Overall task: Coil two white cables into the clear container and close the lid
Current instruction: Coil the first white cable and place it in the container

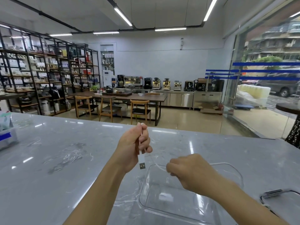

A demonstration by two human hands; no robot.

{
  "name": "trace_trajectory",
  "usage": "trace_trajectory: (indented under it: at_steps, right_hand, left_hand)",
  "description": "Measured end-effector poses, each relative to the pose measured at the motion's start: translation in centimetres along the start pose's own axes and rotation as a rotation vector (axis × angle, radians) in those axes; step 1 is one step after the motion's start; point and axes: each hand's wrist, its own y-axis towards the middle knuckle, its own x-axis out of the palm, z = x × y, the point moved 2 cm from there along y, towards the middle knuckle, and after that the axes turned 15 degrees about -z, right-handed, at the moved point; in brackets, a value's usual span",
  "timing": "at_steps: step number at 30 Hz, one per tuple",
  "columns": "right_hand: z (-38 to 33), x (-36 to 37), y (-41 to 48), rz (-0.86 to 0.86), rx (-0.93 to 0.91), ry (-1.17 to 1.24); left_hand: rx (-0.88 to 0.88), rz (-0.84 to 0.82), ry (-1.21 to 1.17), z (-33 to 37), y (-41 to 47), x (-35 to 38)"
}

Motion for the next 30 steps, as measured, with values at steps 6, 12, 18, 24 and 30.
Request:
trace_trajectory:
  at_steps: [6,12,18,24,30]
  right_hand:
    - [-0.5,-3.8,1.5,0.179,-0.145,0.284]
    - [1.6,-3.0,2.9,0.29,-0.054,0.415]
    - [7.3,-1.2,3.7,0.301,0.29,0.855]
    - [8.9,0.7,4.1,0.328,0.277,0.831]
    - [9.6,4.0,3.3,0.301,0.465,1.063]
  left_hand:
    - [-0.172,-0.048,0.308,-1.7,0.3,0.2]
    - [-0.216,-0.105,0.5,-3.4,1.5,1.9]
    - [-0.286,-0.144,0.253,-4.2,3.2,0.4]
    - [-0.305,-0.262,0.141,-5.1,3.7,-1.0]
    - [-0.105,-0.375,-0.325,-4.8,2.7,-3.1]
